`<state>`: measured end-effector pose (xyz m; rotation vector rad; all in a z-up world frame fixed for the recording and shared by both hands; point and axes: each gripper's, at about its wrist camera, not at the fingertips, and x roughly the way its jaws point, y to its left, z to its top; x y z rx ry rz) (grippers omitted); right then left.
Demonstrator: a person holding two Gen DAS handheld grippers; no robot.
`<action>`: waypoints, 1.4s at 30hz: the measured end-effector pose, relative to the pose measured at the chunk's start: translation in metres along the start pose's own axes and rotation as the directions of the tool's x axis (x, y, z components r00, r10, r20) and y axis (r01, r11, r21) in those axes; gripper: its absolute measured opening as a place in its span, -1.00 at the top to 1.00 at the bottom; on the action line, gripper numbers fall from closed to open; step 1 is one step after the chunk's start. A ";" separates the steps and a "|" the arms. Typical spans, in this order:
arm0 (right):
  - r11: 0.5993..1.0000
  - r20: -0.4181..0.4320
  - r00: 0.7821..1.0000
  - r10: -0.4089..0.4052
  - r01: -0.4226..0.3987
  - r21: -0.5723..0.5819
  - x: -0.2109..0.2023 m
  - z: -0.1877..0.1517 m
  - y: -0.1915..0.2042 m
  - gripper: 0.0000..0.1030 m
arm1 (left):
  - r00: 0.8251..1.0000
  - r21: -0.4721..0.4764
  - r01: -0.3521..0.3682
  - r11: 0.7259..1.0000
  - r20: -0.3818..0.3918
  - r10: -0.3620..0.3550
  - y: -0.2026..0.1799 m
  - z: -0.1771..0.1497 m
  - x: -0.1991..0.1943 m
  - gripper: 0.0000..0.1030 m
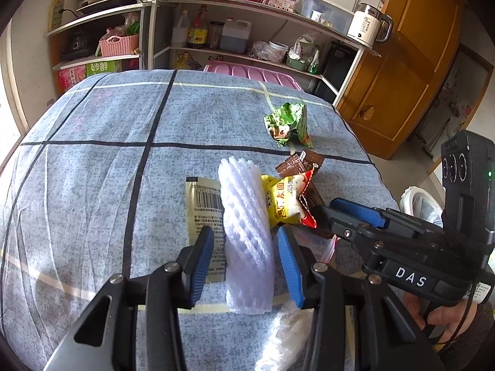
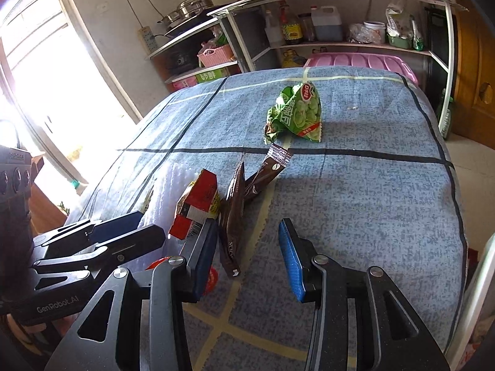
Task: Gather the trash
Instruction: 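Grasp the white foam net with the left tool while the right tool grasps the brown wrapper, then carry the foam net and brown wrapper over the white bin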
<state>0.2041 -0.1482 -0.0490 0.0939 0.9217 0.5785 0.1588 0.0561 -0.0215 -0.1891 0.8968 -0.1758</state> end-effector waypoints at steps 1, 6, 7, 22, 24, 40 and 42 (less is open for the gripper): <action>1.000 -0.006 1.000 -0.001 0.001 -0.007 0.001 0.000 0.001 0.19 | 1.000 0.000 0.002 1.000 -0.004 -0.002 0.000 0.000 0.001 0.13; 1.000 -0.017 1.000 -0.001 0.001 -0.019 0.003 -0.003 0.006 0.60 | 1.000 0.010 0.018 1.000 -0.017 -0.018 -0.005 0.000 0.005 0.10; 1.000 -0.014 1.000 0.002 -0.003 -0.017 0.002 -0.003 0.005 0.66 | 1.000 0.009 0.015 1.000 -0.022 -0.014 -0.005 -0.002 0.006 0.10; 0.999 0.044 0.999 -0.032 0.031 0.015 -0.017 -0.007 -0.004 0.71 | 0.999 -0.012 -0.018 1.000 -0.027 0.018 -0.002 -0.007 0.008 0.28; 0.999 0.050 0.998 -0.037 0.036 0.018 -0.020 -0.009 -0.004 0.72 | 1.000 -0.017 -0.024 1.000 -0.019 0.023 -0.001 -0.007 0.007 0.33; 0.998 0.121 0.992 -0.046 0.041 0.045 -0.053 -0.024 0.000 0.71 | 0.999 -0.007 -0.023 1.000 0.042 0.024 -0.013 -0.011 -0.020 0.40; 0.998 0.134 0.990 -0.047 0.040 0.052 -0.060 -0.026 -0.001 0.72 | 0.999 0.000 -0.016 1.000 0.051 0.016 -0.017 -0.012 -0.025 0.40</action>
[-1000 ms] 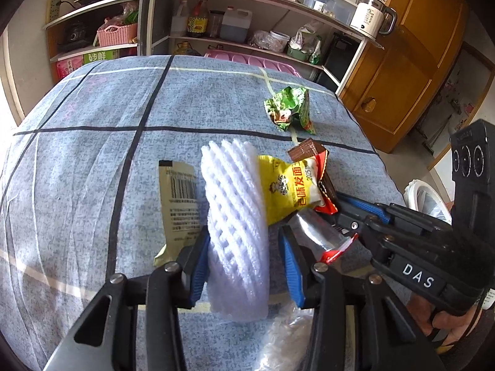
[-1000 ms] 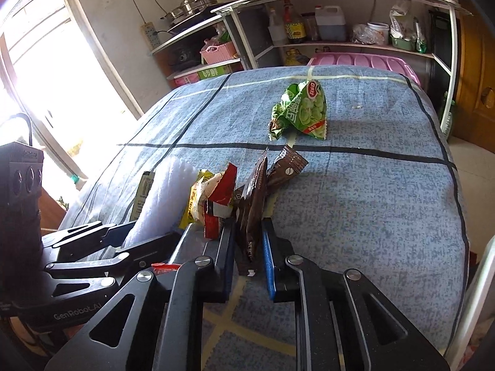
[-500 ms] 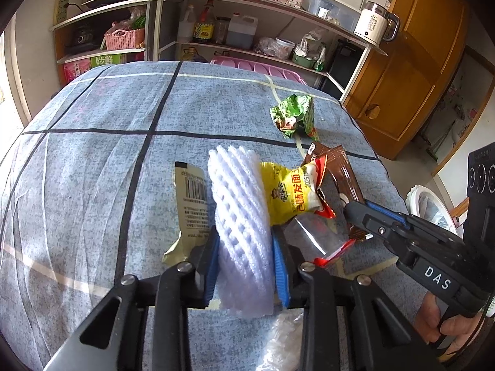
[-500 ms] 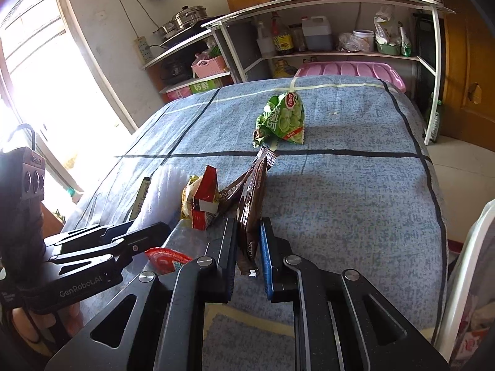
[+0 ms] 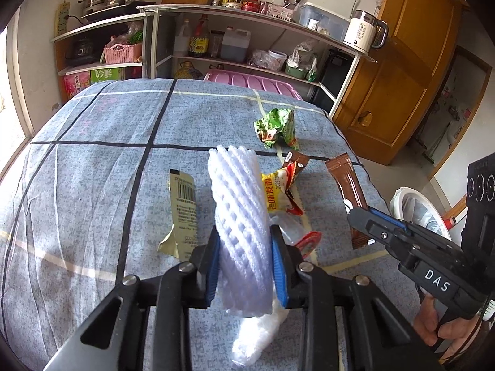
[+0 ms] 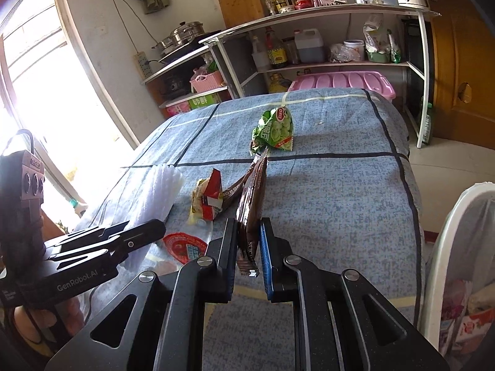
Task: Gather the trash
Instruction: 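Carry the foam net and brown wrapper over the white bin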
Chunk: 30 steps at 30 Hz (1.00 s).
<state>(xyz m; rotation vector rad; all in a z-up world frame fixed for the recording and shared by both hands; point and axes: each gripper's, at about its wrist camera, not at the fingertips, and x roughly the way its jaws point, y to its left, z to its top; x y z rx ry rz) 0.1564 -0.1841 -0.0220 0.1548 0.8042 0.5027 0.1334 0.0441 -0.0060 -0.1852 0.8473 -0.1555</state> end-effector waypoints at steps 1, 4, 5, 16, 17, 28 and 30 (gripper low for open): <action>1.000 0.006 1.000 0.002 -0.002 0.004 -0.003 0.000 -0.001 0.71 | 1.000 0.002 0.000 1.000 0.005 0.000 -0.002 -0.001 -0.003 0.40; 1.000 0.023 1.000 0.001 -0.002 0.018 -0.013 -0.002 -0.004 0.71 | 1.000 0.013 0.012 1.000 0.018 -0.012 -0.010 -0.001 -0.012 0.40; 1.000 0.027 1.000 0.000 -0.001 0.021 -0.015 -0.002 -0.006 0.71 | 1.000 0.019 0.016 1.000 0.024 -0.017 -0.014 -0.001 -0.015 0.40; 0.997 0.085 0.996 -0.039 0.034 0.065 -0.059 -0.011 -0.030 0.71 | 0.994 0.101 0.088 0.991 0.054 -0.094 -0.065 -0.002 -0.031 0.40; 0.997 0.093 0.995 -0.045 0.038 0.070 -0.064 -0.012 -0.033 0.71 | 0.993 0.110 0.096 0.989 0.054 -0.103 -0.071 -0.003 -0.031 0.40; 0.985 0.147 0.980 -0.131 0.111 0.135 -0.113 -0.024 -0.070 0.71 | 0.985 0.195 0.161 0.967 0.036 -0.171 -0.127 -0.004 -0.028 0.40; 0.980 0.151 0.976 -0.155 0.132 0.150 -0.121 -0.026 -0.078 0.71 | 0.983 0.213 0.171 0.962 0.032 -0.181 -0.140 -0.006 -0.027 0.40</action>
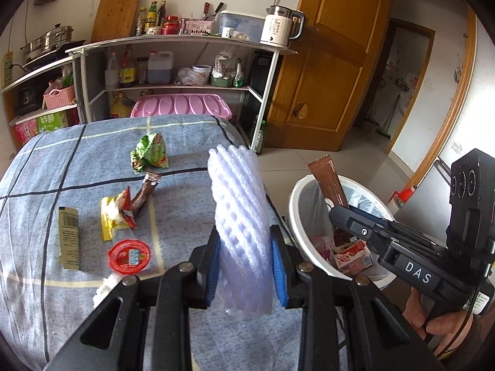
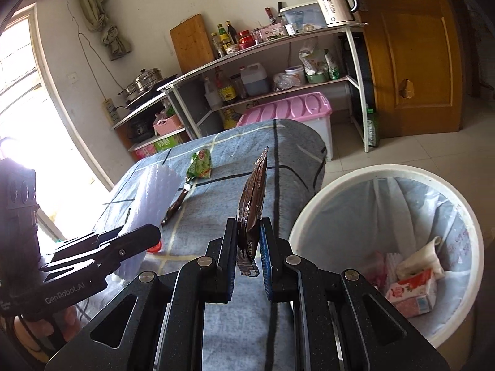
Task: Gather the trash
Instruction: 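Carry the foam net and brown wrapper over the white bin, then open both tools to drop the net and wrapper into the bin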
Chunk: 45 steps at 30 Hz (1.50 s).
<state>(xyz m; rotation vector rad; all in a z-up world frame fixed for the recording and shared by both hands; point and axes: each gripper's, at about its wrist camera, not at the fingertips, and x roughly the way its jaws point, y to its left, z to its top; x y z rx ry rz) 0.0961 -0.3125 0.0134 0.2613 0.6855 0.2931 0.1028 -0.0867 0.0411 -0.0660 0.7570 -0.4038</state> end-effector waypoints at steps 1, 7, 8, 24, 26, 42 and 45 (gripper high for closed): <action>1.000 0.007 1.000 -0.008 0.008 0.006 -0.005 -0.001 -0.007 0.71 | 1.000 0.011 0.006 1.000 -0.001 -0.006 -0.006 0.001 0.002 0.40; 0.997 0.023 0.997 -0.070 0.069 0.043 -0.027 -0.003 -0.041 0.71 | 0.998 0.060 0.058 0.996 -0.023 -0.057 -0.043 0.001 0.018 0.40; 0.995 0.025 0.996 -0.082 0.081 0.051 -0.030 -0.004 -0.047 0.71 | 0.997 0.070 0.066 0.995 -0.030 -0.064 -0.050 0.000 0.021 0.40; 0.965 -0.044 0.975 -0.218 0.222 0.142 -0.044 -0.022 -0.118 0.71 | 0.983 0.143 0.142 0.979 -0.140 -0.122 -0.122 -0.010 0.071 0.40; 0.961 -0.052 0.971 -0.234 0.239 0.138 -0.042 -0.023 -0.121 0.71 | 0.982 0.150 0.140 0.979 -0.150 -0.118 -0.126 -0.013 0.076 0.39; 0.952 -0.088 0.962 -0.258 0.269 0.146 -0.035 -0.029 -0.128 0.64 | 0.980 0.118 0.124 0.985 -0.168 -0.103 -0.117 -0.016 0.079 -0.06; 0.953 -0.081 0.964 -0.255 0.264 0.149 -0.037 -0.028 -0.126 0.51 | 0.981 0.106 0.128 0.986 -0.163 -0.109 -0.113 -0.015 0.075 -0.08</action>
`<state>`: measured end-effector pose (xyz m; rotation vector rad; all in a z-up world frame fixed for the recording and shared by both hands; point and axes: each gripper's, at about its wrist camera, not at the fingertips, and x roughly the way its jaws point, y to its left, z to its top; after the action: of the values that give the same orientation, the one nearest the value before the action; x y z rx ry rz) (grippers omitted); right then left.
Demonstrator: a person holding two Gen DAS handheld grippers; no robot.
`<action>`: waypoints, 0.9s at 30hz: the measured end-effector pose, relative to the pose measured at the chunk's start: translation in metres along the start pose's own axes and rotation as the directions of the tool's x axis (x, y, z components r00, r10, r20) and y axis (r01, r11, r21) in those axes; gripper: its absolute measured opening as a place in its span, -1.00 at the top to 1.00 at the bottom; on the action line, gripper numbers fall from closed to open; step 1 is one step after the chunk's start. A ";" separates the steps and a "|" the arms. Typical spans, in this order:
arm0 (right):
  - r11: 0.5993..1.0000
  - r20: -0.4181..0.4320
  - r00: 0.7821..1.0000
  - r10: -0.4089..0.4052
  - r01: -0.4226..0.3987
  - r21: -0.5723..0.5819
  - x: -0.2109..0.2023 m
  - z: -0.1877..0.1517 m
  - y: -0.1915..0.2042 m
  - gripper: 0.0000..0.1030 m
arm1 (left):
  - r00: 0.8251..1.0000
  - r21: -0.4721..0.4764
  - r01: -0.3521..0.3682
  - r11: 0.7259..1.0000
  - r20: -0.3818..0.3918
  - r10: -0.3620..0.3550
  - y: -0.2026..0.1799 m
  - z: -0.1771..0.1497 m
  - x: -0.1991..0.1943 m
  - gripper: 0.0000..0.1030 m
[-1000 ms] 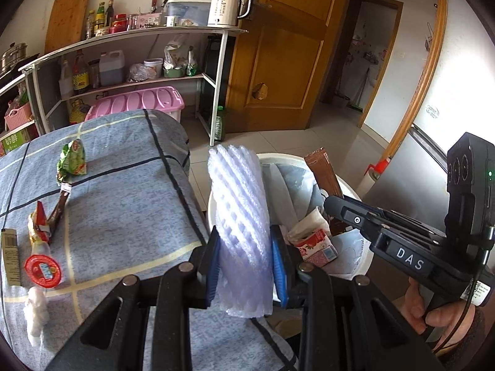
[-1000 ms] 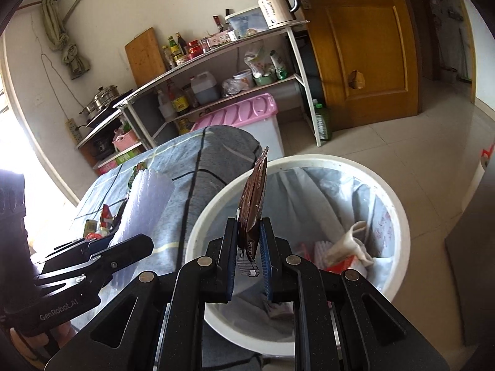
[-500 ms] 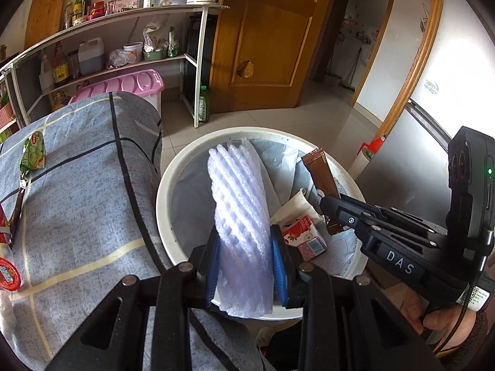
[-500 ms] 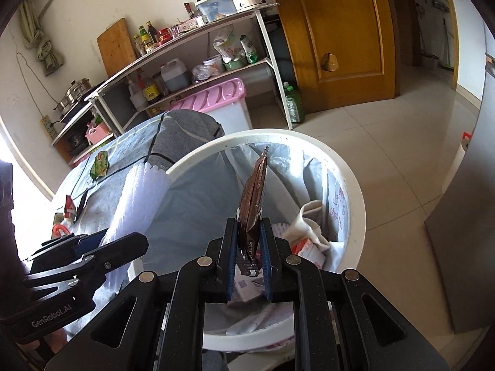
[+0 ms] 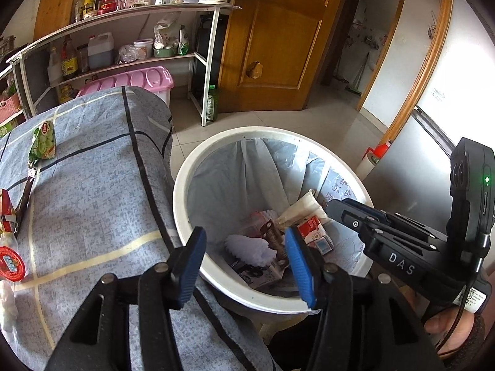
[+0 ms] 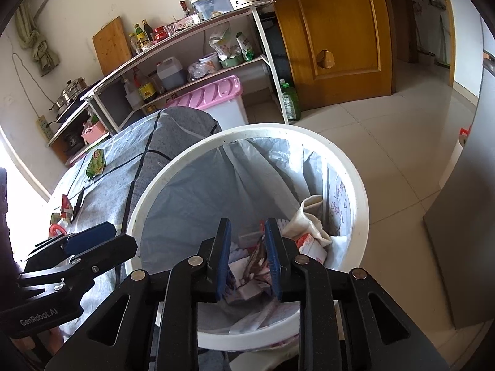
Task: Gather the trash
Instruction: 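Move both open tools back over the bed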
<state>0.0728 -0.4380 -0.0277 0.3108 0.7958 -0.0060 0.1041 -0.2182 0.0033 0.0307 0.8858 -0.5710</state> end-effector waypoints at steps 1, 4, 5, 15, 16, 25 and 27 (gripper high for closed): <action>1.000 0.001 1.000 0.002 -0.002 0.001 -0.001 0.000 0.001 0.48 | 1.000 -0.002 0.000 1.000 0.004 0.000 0.001 0.000 -0.002 -0.09; 1.000 0.006 1.000 0.005 -0.005 -0.005 -0.004 -0.001 0.007 0.47 | 1.000 0.003 -0.016 1.000 0.020 0.016 0.003 -0.001 -0.009 -0.09; 1.000 0.008 1.000 0.011 -0.011 -0.006 -0.005 -0.001 0.009 0.47 | 1.000 -0.001 -0.018 1.000 0.025 0.018 0.004 -0.001 -0.011 -0.09; 0.998 0.035 0.998 0.044 -0.043 -0.037 -0.013 -0.003 0.037 0.36 | 0.996 -0.037 -0.054 0.998 0.075 0.056 0.026 -0.006 -0.040 -0.12; 0.998 0.037 0.998 0.047 -0.046 -0.040 -0.014 -0.003 0.040 0.34 | 0.995 -0.038 -0.059 0.998 0.080 0.062 0.028 -0.006 -0.043 -0.12; 0.992 0.047 0.994 0.100 -0.095 -0.087 -0.017 -0.005 0.078 0.32 | 0.988 -0.099 -0.094 0.991 0.117 0.106 0.060 -0.019 -0.072 -0.13; 0.989 0.045 0.992 0.120 -0.115 -0.097 -0.016 -0.006 0.088 0.30 | 0.984 -0.111 -0.116 0.987 0.123 0.130 0.069 -0.022 -0.078 -0.13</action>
<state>0.0685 -0.3546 0.0033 0.2667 0.7237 0.1333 0.0832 -0.1179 0.0328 -0.0450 0.7799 -0.4060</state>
